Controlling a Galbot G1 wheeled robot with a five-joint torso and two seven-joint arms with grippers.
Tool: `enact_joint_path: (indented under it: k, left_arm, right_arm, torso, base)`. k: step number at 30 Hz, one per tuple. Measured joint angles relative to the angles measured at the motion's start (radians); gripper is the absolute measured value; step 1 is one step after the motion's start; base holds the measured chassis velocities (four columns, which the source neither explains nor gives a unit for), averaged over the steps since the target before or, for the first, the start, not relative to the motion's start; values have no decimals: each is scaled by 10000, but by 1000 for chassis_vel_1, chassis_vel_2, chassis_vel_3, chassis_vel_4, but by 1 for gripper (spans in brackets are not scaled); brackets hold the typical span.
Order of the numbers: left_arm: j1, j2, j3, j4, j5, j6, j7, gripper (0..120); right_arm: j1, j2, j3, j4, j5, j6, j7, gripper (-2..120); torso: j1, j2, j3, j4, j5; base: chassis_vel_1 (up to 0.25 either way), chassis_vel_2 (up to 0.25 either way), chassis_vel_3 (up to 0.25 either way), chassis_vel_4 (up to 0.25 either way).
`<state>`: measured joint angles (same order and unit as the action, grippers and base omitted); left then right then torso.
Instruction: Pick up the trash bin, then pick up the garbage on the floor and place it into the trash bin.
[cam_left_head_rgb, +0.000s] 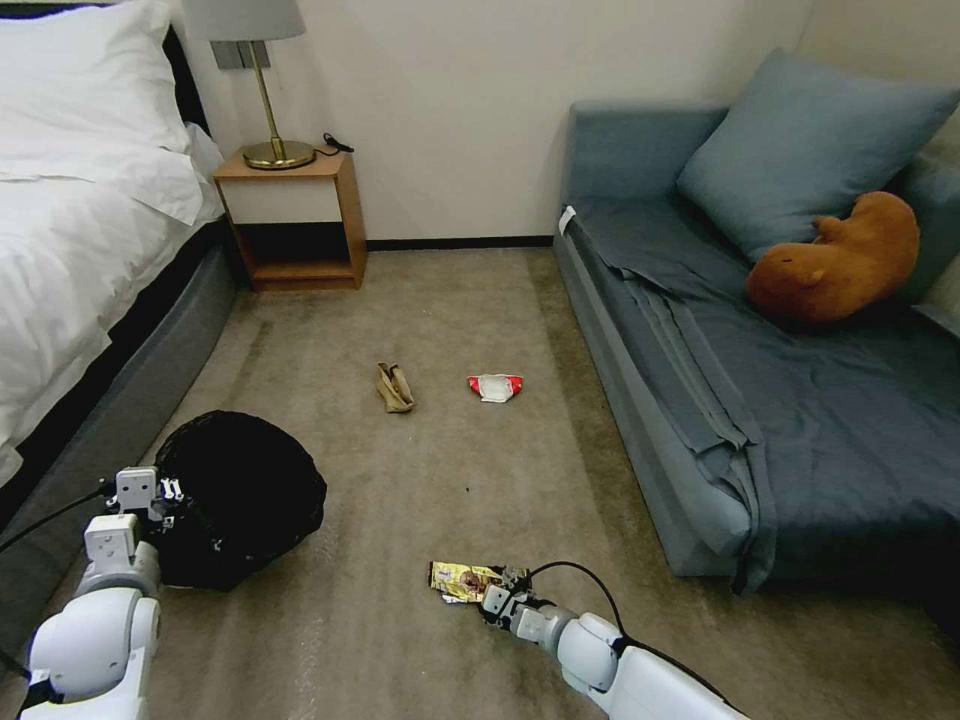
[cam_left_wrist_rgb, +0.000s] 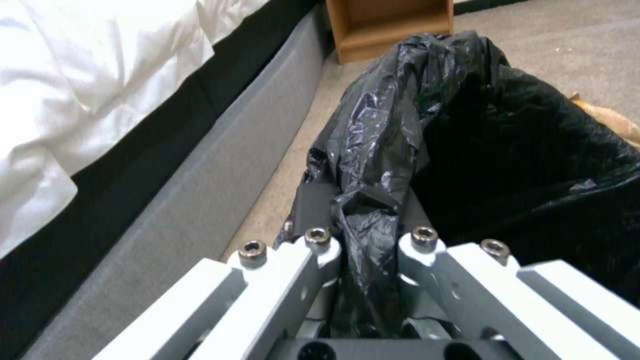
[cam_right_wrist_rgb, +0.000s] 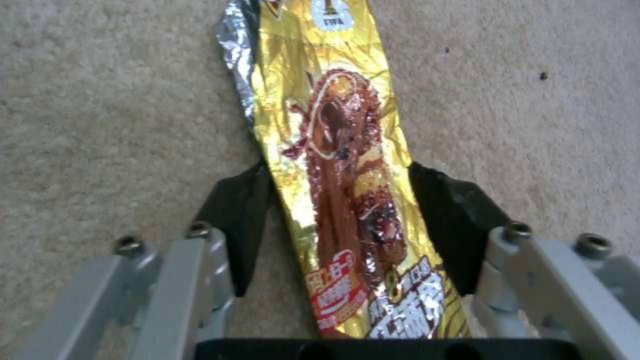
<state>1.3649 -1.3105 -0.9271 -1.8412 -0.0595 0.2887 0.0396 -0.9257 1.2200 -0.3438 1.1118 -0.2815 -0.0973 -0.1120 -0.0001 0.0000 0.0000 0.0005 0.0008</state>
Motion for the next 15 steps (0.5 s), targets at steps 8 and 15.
enact_joint_path:
  k: [8,15]
  left_arm:
    - [32,17,-13,-7,-59,-27,37,5]
    - [35,69,-17,-53,-69,-30,57,5]
  right_arm:
    - [-108,16,218,-106,-27,34,42,22]
    - [-198,-29,380,-159,-57,70,70,0]
  torso:
    - [1,-3,1,2,6]
    - [1,-2,1,-6,-13]
  base:
    - [0,0,0,0]
    - [0,0,0,0]
